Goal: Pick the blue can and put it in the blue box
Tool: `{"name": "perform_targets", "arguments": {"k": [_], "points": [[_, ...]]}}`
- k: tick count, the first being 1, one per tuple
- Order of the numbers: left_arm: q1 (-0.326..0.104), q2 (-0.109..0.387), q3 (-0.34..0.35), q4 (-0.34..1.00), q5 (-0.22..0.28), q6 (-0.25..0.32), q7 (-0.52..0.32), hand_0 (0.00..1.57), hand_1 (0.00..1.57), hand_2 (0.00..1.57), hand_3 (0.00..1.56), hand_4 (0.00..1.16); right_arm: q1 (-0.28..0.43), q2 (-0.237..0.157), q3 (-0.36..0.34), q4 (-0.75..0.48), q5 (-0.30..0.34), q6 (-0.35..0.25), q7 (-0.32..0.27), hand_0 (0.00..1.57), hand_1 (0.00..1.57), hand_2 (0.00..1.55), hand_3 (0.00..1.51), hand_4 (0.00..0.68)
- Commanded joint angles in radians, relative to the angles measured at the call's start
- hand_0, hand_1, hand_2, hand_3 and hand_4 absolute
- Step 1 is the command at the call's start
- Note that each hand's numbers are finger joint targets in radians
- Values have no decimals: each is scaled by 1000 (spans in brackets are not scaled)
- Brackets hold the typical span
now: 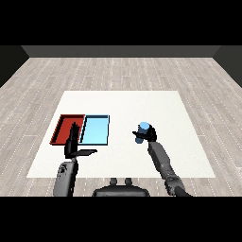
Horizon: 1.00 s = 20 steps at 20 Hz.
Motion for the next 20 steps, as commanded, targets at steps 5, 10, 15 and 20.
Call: {"name": "perform_targets", "arguments": {"k": [5,10,15,20], "points": [[16,-4,-14,19,-18,-6,-40,0,0,0,0,0,58,-3,70,-156,-14,-33,44,1462,1462,1462,1311,453],[-76,-31,-36,33,-48,49,45,0,0,0,0,0,17,9,97,-109,64,-94,-68,1451,1451,1470,1345,486],[-18,-7,-49,-24,-32,-2,60,0,0,0,0,0,52,-5,134,-292,74,-68,25,1452,1452,1475,1352,516],[-7,-40,-126,17,-13,-17,23,0,0,0,0,0,27,15,218,-359,50,-137,43,1451,1451,1472,1377,532]]}}
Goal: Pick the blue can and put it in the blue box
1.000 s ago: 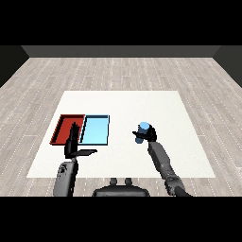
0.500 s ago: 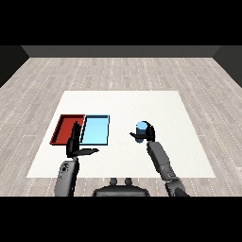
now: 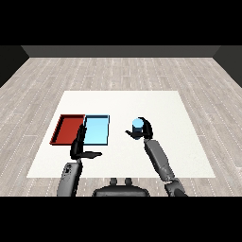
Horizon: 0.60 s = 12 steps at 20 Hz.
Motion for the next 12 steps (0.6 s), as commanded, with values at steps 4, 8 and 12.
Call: {"name": "perform_targets", "arguments": {"k": [4,8,12], "points": [[-77,-19,-121,64,21,96,20,0,0,0,0,0,-5,5,98,-99,-25,-45,38,1444,1444,1468,1345,556],[-112,-20,-109,45,27,59,64,0,0,0,0,0,6,2,41,-157,24,14,71,1443,1443,1462,1348,562],[-165,-20,-136,99,28,113,42,0,0,0,0,0,58,-10,26,-192,41,55,70,1443,1443,1462,1348,562]]}}
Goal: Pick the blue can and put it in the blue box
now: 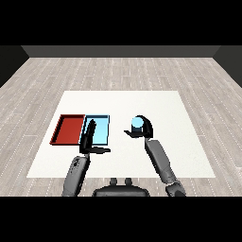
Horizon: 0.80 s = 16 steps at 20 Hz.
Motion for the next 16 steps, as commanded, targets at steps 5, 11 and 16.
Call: {"name": "perform_targets", "arguments": {"k": [5,11,16], "points": [[-24,-1,-107,-30,47,67,71,0,0,0,0,0,87,-9,28,-210,15,17,105,1466,1466,1466,1373,565],[-142,-1,-124,116,100,88,36,0,0,0,0,0,-28,9,-7,16,25,18,-18,1447,1447,1470,1385,555],[-118,-1,-196,78,76,106,21,0,0,0,0,0,6,10,12,-101,28,45,19,1447,1447,1472,1389,576]]}}
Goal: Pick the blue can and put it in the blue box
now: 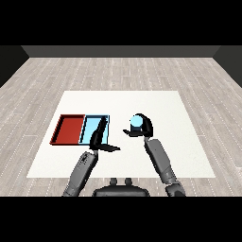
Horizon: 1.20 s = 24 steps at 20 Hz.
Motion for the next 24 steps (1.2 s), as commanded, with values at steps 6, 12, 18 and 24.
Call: {"name": "perform_targets", "arguments": {"k": [6,12,18,24], "points": [[-140,0,-52,174,60,59,-19,0,0,0,0,0,-13,8,64,41,-43,-5,-48,1450,1450,1464,1374,550],[-125,0,-127,151,84,136,14,0,0,0,0,0,-91,8,140,44,-103,-96,-8,1433,1433,1463,1370,559],[-166,0,-165,291,170,136,-89,0,0,0,0,0,-67,8,116,27,-114,-38,-17,1447,1447,1467,1371,553],[-192,0,-226,322,209,206,-91,0,0,0,0,0,-32,8,183,-84,-120,-95,35,1437,1437,1463,1373,553]]}}
